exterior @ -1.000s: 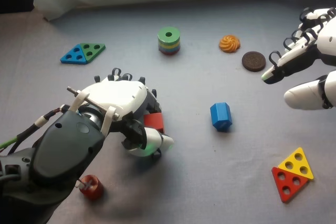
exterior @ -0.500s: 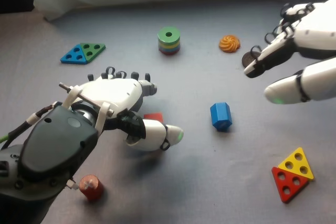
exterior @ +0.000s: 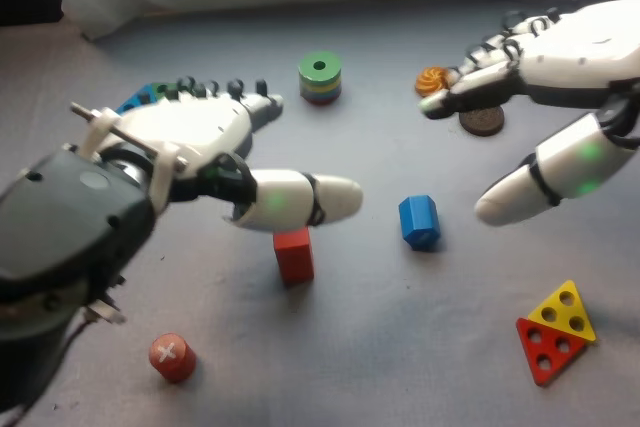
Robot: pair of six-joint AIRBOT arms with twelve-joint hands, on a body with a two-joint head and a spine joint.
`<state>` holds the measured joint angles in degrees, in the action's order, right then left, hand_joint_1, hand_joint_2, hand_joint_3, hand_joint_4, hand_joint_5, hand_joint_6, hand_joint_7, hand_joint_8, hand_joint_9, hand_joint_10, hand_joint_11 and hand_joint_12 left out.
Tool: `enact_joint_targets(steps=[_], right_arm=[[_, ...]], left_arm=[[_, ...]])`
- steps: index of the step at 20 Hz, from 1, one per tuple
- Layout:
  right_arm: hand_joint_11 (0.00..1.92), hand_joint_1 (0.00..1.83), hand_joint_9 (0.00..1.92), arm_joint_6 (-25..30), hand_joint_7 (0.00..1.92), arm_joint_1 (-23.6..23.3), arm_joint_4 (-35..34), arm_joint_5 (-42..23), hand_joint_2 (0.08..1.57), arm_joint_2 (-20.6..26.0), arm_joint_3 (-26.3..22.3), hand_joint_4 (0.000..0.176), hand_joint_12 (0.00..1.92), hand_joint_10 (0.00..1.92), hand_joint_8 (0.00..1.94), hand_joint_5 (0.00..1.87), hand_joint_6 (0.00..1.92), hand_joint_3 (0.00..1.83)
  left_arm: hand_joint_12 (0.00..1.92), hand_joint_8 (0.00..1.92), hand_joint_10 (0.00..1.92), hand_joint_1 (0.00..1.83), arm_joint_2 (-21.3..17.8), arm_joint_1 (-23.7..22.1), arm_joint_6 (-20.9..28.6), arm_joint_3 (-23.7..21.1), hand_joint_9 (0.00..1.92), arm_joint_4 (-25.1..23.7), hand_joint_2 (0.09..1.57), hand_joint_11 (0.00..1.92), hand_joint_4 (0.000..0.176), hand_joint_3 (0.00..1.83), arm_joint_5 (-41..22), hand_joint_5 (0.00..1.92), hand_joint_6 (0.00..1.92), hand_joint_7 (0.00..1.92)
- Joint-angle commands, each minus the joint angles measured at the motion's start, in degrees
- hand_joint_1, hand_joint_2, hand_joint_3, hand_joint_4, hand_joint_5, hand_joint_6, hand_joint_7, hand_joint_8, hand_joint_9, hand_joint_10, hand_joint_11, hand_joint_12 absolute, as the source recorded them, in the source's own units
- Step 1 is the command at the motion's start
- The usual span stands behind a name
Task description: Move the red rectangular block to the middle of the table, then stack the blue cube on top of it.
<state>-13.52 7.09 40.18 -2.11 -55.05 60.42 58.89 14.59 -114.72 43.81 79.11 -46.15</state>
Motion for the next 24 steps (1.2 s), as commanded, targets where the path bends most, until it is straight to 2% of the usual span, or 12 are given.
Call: enact_joint_targets(steps=[1, 3, 7, 8, 9, 12, 13, 15, 17, 20, 22, 24], right_arm=[[0.00, 0.45, 0.00, 0.2, 0.01, -0.5, -0.7, -5.4, 0.74, 0.3, 0.6, 0.085, 0.07, 0.00, 0.00, 0.15, 0.00, 0.00], [0.00, 0.64, 0.00, -0.2, 0.00, -0.6, -1.2, -6.2, 0.72, -1.1, 2.2, 0.116, 0.00, 0.00, 0.00, 0.19, 0.02, 0.00], [0.00, 0.65, 0.00, -3.1, 0.00, -0.3, -1.5, -3.2, 0.71, -4.2, 4.4, 0.118, 0.00, 0.00, 0.00, 0.20, 0.02, 0.00], [0.00, 0.79, 0.00, -3.3, 0.00, -0.3, -1.5, -1.6, 0.71, -5.0, 4.9, 0.093, 0.00, 0.00, 0.00, 0.30, 0.02, 0.00], [0.00, 0.88, 0.00, -3.2, 0.00, -0.2, -1.5, 0.1, 0.69, -6.0, 5.6, 0.101, 0.00, 0.00, 0.00, 0.45, 0.02, 0.00], [0.00, 0.89, 0.00, -3.2, 0.00, -0.5, -3.2, 3.7, 0.72, -8.2, 6.4, 0.114, 0.00, 0.00, 0.00, 0.48, 0.01, 0.01], [0.00, 0.85, 0.00, -3.1, 0.00, -0.6, -3.2, 5.1, 0.71, -8.8, 6.4, 0.139, 0.00, 0.00, 0.00, 0.47, 0.00, 0.01], [0.00, 0.91, 0.00, -2.8, 0.00, -0.7, -3.2, 6.7, 0.72, -10.0, 6.4, 0.110, 0.00, 0.00, 0.00, 0.48, 0.01, 0.01], [0.02, 0.94, 0.00, -2.7, 0.00, -0.8, -3.2, 8.3, 0.71, -10.9, 6.5, 0.114, 0.01, 0.00, 0.00, 0.57, 0.01, 0.00], [0.00, 0.95, 0.00, -2.7, 0.00, -0.9, -3.1, 9.4, 0.72, -12.3, 7.2, 0.091, 0.00, 0.00, 0.00, 0.61, 0.01, 0.00], [0.00, 0.94, 0.00, -2.7, 0.00, -0.8, -3.1, 9.4, 0.72, -13.1, 7.7, 0.105, 0.00, 0.00, 0.00, 0.61, 0.01, 0.00], [0.00, 0.96, 0.00, -2.6, 0.00, -0.9, -3.1, 9.1, 0.73, -14.2, 8.7, 0.099, 0.00, 0.00, 0.00, 0.63, 0.01, 0.01]], left_arm=[[0.11, 0.00, 0.00, 0.10, -1.6, -0.6, -0.5, 0.2, 0.09, -2.5, 0.94, 0.00, 0.000, 0.00, -2.0, 0.15, 0.00, 0.13], [0.12, 0.00, 0.00, 0.09, -3.4, -0.9, -1.2, 0.6, 0.10, -2.6, 0.94, 0.01, 0.000, 0.00, 0.6, 0.16, 0.01, 0.14], [0.15, 0.00, 0.00, 0.09, -8.3, -0.9, -1.6, 1.1, 0.10, -4.4, 0.94, 0.00, 0.000, 0.00, 3.0, 0.16, 0.00, 0.14], [0.19, 0.00, 0.00, 0.08, -9.2, -0.9, -2.2, 1.1, 0.10, -3.8, 0.95, 0.00, 0.000, 0.00, 3.0, 0.18, 0.00, 0.15], [0.23, 0.00, 0.00, 0.07, -10.0, -0.9, -2.8, 1.1, 0.12, -2.5, 0.95, 0.00, 0.000, 0.00, 3.0, 0.20, 0.00, 0.17], [0.27, 0.00, 0.00, 0.07, -11.9, -0.9, -4.8, 1.2, 0.13, -0.4, 0.95, 0.00, 0.000, 0.00, 2.4, 0.21, 0.00, 0.18], [0.27, 0.00, 0.00, 0.06, -12.4, -0.9, -5.4, 1.2, 0.13, 0.2, 0.95, 0.00, 0.000, 0.00, 1.7, 0.22, 0.00, 0.18], [0.27, 0.00, 0.00, 0.09, -13.0, -1.2, -6.0, 1.6, 0.13, 0.5, 0.94, 0.00, 0.000, 0.00, 0.7, 0.22, 0.00, 0.18], [0.28, 0.00, 0.00, 0.13, -13.3, -2.1, -8.0, 1.8, 0.13, 2.0, 0.94, 0.00, 0.000, 0.00, 0.7, 0.22, 0.00, 0.18], [0.30, 0.00, 0.00, 0.11, -13.4, -2.2, -9.5, 1.1, 0.14, 3.4, 0.94, 0.00, 0.000, 0.00, 0.2, 0.23, 0.00, 0.19], [0.33, 0.00, 0.01, 0.12, -13.5, -1.9, -9.5, 0.2, 0.15, 3.7, 0.95, 0.00, 0.000, 0.00, -1.7, 0.24, 0.00, 0.20], [0.36, 0.00, 0.01, 0.13, -13.7, -2.0, -9.6, -0.1, 0.17, 3.7, 0.94, 0.00, 0.000, 0.00, -2.5, 0.25, 0.00, 0.22]])
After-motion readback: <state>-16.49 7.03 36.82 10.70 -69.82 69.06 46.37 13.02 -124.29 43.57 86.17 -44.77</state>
